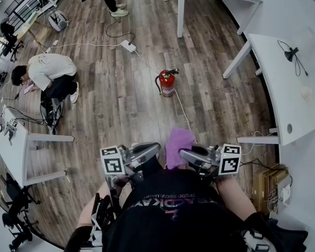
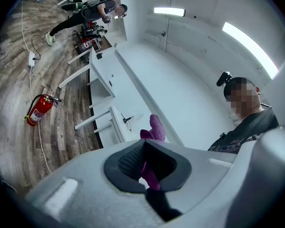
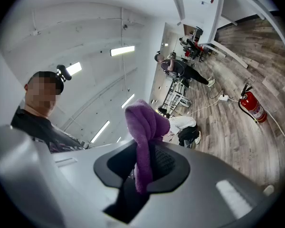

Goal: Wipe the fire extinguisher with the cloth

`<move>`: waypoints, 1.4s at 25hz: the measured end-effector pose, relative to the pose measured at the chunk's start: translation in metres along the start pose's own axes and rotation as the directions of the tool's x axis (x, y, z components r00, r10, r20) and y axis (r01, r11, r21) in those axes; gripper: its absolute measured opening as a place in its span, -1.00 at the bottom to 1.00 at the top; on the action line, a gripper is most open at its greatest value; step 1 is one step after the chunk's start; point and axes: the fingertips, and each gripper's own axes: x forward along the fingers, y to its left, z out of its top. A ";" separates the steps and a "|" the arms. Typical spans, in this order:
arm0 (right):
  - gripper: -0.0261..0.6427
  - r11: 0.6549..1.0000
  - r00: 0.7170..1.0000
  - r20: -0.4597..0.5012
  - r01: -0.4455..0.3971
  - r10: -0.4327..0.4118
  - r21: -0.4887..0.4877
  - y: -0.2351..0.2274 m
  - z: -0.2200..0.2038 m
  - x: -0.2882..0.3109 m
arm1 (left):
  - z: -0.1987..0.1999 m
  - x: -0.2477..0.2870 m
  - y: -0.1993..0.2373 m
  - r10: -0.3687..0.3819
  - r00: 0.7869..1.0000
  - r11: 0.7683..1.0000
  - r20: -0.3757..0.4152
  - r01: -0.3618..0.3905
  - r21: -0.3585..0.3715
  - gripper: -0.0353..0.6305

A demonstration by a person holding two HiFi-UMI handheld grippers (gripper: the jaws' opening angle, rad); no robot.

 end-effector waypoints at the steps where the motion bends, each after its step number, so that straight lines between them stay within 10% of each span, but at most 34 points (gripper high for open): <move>1: -0.71 1.000 1.000 0.001 -0.001 0.001 0.000 0.000 0.000 0.000 | 0.000 0.000 0.001 0.000 1.000 1.000 -0.001 0.000 0.001 -0.89; 35: -0.70 0.988 0.991 0.053 0.126 -0.122 -0.090 -0.014 0.028 0.002 | 0.029 -0.013 0.004 0.024 1.000 0.999 0.017 -0.025 0.033 -0.89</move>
